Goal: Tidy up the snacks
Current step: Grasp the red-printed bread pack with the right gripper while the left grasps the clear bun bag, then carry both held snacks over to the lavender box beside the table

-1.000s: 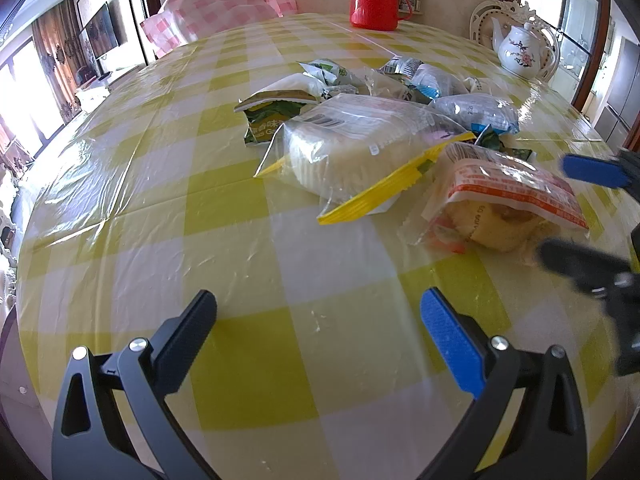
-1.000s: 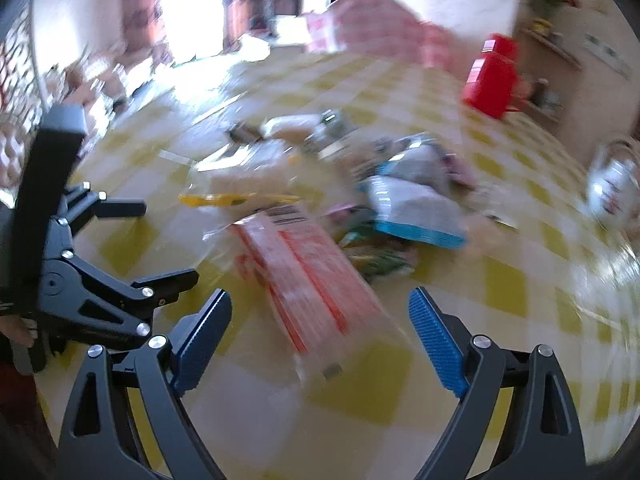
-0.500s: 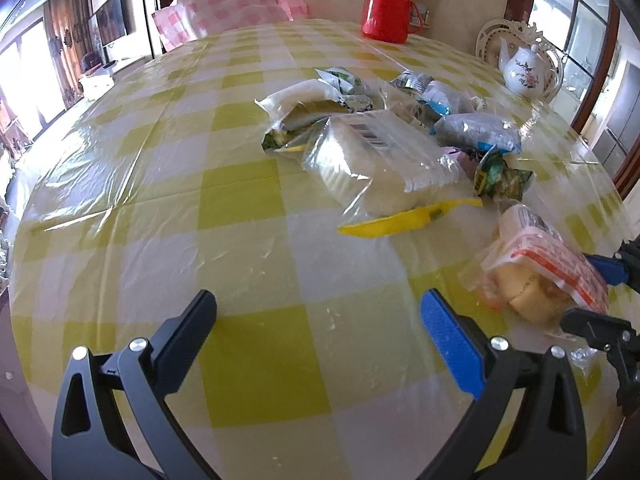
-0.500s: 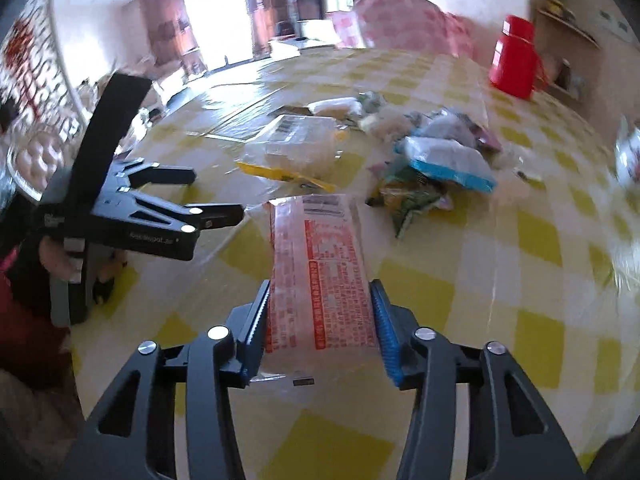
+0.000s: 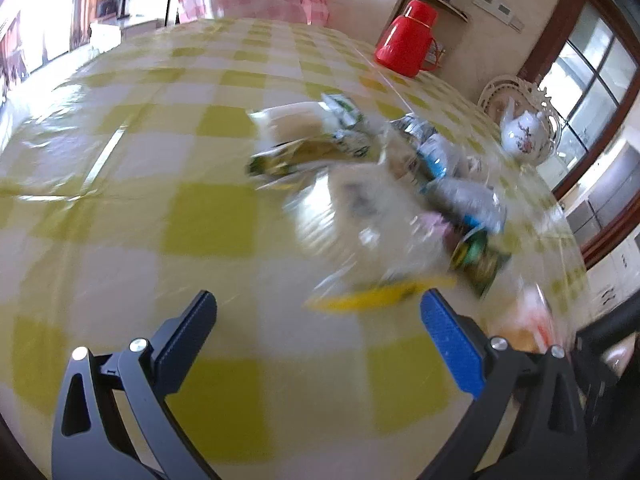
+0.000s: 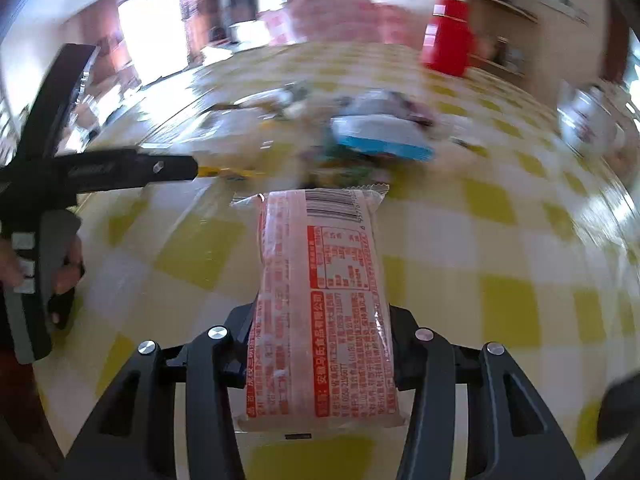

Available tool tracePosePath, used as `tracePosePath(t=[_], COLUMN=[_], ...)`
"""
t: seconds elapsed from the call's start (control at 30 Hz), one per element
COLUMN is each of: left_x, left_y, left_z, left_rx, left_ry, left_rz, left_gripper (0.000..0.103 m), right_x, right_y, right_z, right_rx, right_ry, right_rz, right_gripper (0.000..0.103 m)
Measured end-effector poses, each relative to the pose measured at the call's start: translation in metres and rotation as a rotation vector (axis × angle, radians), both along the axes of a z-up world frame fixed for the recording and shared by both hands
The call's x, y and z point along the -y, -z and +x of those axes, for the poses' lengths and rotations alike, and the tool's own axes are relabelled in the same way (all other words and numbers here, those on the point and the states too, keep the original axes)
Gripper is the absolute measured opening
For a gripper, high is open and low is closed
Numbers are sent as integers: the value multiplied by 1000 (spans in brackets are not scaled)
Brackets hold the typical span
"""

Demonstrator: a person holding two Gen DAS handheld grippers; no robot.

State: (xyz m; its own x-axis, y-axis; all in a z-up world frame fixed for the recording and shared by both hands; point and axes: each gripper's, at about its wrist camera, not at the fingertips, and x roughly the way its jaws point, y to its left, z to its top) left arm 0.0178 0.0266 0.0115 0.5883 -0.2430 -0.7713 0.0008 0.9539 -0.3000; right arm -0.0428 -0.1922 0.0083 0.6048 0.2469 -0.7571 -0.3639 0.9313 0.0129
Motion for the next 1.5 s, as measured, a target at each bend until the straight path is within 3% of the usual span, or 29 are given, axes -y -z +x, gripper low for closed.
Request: tracePosePath(t=[0.1, 0.2, 0.27, 0.33, 0.37, 0.4, 0.5, 0.67, 0.83, 1.03, 1.27, 1.5], left_x=[27, 45, 52, 59, 62, 59, 53, 48, 47, 38, 26, 22], left_y=[-3, -3, 6, 11, 12, 9, 7, 7, 4, -5, -19, -25], left_z=[28, 56, 65, 61, 57, 51, 36, 17, 10, -15, -77, -132], left_rx=[-13, -35, -70, -41, -21, 7, 37, 56, 63, 129, 194, 218], left_ry=[5, -51, -52, -27, -20, -18, 21, 60, 62, 28, 32, 121], left_rz=[45, 149, 199, 277, 309, 295, 257, 177, 160, 135, 120, 137], left_gripper=[102, 102, 102, 101, 90, 76, 71, 70, 70, 70, 70, 70], right_x=[17, 24, 27, 33, 32, 35, 41, 47, 46, 46, 32, 17], right_y=[1, -2, -2, -3, -4, -4, -5, -5, -4, -2, -6, -7], right_z=[-10, -18, -17, -17, -17, -17, -18, -17, -16, -15, -36, -48], right_rx=[0, 22, 19, 11, 9, 8, 16, 11, 6, 6, 28, 14], right_ry=[37, 37, 42, 49, 52, 56, 68, 87, 107, 155, 177, 177], right_rz=[63, 122, 135, 164, 174, 189, 217, 241, 226, 196, 257, 299], right_gripper=[47, 47, 47, 47, 47, 47, 47, 47, 47, 47, 47, 47])
